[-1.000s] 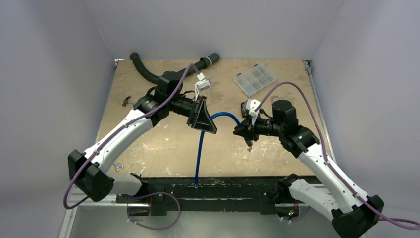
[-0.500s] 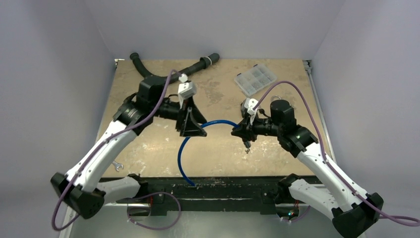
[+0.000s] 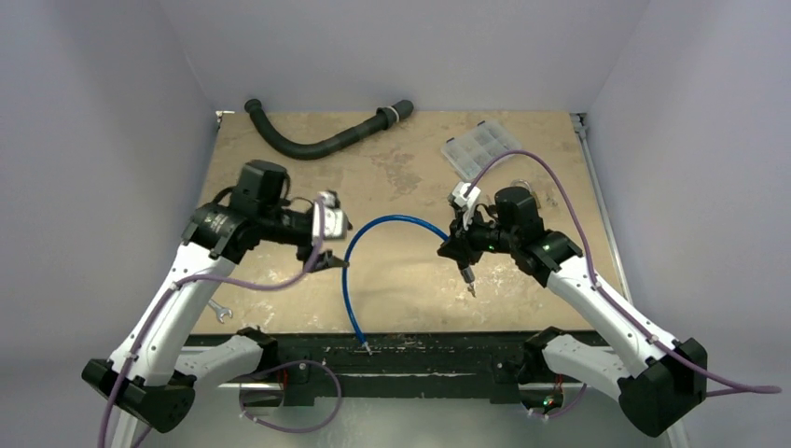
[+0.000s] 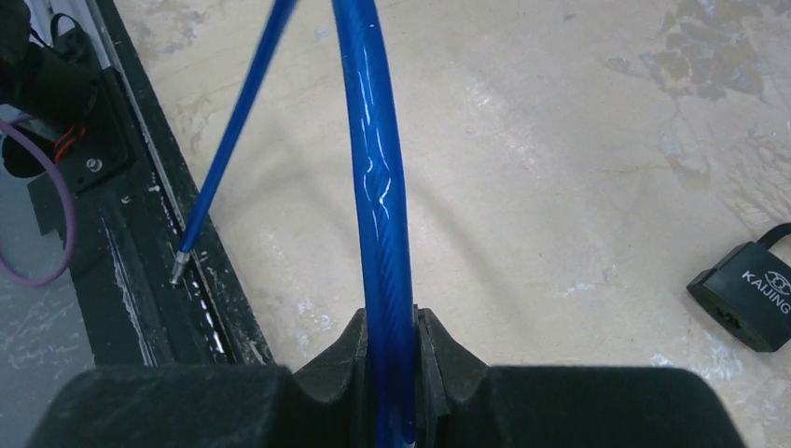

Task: Lock with the key
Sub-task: Pick up the lock from the center of the board, then lock the lock.

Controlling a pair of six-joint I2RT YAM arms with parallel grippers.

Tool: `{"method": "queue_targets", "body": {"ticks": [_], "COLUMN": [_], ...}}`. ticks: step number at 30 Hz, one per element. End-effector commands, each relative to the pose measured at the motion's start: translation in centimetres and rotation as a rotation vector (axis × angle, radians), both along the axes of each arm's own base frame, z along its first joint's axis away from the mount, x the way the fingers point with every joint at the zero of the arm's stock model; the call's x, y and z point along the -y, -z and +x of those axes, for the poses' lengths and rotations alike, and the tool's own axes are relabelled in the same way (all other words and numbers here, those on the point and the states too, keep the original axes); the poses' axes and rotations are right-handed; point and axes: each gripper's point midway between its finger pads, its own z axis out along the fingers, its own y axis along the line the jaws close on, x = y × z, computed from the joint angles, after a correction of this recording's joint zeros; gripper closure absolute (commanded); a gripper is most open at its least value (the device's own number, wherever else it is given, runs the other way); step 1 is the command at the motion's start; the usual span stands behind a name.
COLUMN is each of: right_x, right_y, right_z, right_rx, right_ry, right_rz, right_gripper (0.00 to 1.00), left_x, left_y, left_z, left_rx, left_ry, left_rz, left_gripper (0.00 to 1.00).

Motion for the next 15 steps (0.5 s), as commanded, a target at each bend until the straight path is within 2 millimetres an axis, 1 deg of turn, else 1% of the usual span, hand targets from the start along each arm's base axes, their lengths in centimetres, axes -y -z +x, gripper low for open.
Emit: {"method": "queue_targets", "body": {"ticks": [1,3,6,9,10,12,15], "right_x": [-0.4,-0.5,-0.4,-0.4,-0.5,-0.4,-0.3], "right_y": [-2.4,-2.6,-2.9,-3.1,-3.1,-3.3,-3.6], "right_z": [0.9,0.8,0.5,0.1,-0.1,-0.3,-0.5], "right_rx": [0.069,0.070,0.076,0.079,0.082,0.090,0.100], "right_ry": [0.008,0.002,-0.007,-0.022,-0.030,-0.035,-0.039], "right_rz": [0.050,0.054,0.058,0.065,0.068,0.070,0.071], "right_gripper": [1.00,1.00,1.00,1.00,1.00,1.00,1.00], "left_x": [-0.5,0.1,1.1,1.5,1.4,1.3,0.3], "left_y": [6.3,8.5,11.0,13.5,14.6,16.3,18.8], "left_z": [-5.1,-5.5,-5.9,-6.6,-6.9,-7.4,-7.6], "left_rx": [0.136,0.172,0.225,0.281,0.300,0.342,0.342], "left_ry": [0.421,0.480,0.559,0.650,0.678,0.741,0.810], "left_rz": [0.281,0.349,0.430,0.492,0.515,0.547,0.616], "left_gripper": [0.34,0.39,0.43,0.46,0.47,0.48,0.48]}}
